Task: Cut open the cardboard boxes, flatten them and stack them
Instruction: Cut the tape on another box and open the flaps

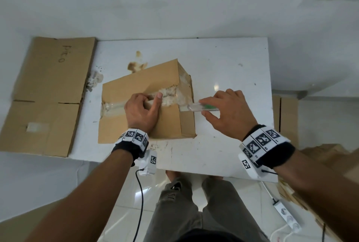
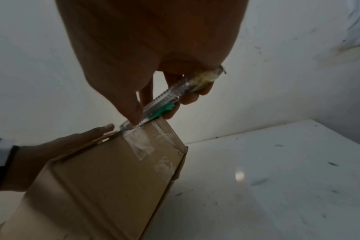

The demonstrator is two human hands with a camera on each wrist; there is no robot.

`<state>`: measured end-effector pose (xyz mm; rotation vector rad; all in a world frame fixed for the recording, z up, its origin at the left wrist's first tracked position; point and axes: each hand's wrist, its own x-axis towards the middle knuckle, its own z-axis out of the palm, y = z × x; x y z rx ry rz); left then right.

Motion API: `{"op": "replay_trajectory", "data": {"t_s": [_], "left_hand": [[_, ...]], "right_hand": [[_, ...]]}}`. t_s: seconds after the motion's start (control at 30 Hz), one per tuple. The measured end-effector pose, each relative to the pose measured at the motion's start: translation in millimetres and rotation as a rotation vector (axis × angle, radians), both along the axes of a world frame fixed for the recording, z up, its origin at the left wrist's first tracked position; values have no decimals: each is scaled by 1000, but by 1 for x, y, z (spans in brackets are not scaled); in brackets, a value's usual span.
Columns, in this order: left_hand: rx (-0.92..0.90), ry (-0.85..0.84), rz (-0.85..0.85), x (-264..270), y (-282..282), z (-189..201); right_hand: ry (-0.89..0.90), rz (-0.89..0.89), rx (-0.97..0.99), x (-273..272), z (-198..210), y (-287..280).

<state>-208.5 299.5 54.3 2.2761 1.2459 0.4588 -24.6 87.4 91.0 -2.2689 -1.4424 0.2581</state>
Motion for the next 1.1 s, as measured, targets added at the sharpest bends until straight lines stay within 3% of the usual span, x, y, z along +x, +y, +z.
{"op": "replay_trajectory", "data": {"t_s": [0.17, 0.33, 0.57, 0.77, 0.9, 1.03, 1.1], "left_hand": [[-33, -7, 53, -2, 17, 8], [-99, -16, 39, -10, 25, 30], [-108, -62, 48, -18, 26, 36], [-68, -45, -25, -8, 16, 14], [-13, -4, -110, -7, 7, -3], [21, 65, -142, -15, 5, -12], [43, 116, -162, -25, -2, -25]], "right_hand": [[12, -107, 45, 2, 2, -14], [35, 0, 100, -14, 21, 13], [-73, 132, 84, -7, 40, 37], [-113, 4, 45, -12, 19, 15], [-145, 31, -4, -21, -2, 17], [-112, -299, -13, 15, -9, 7], [0, -312, -7, 29, -12, -7]]}}
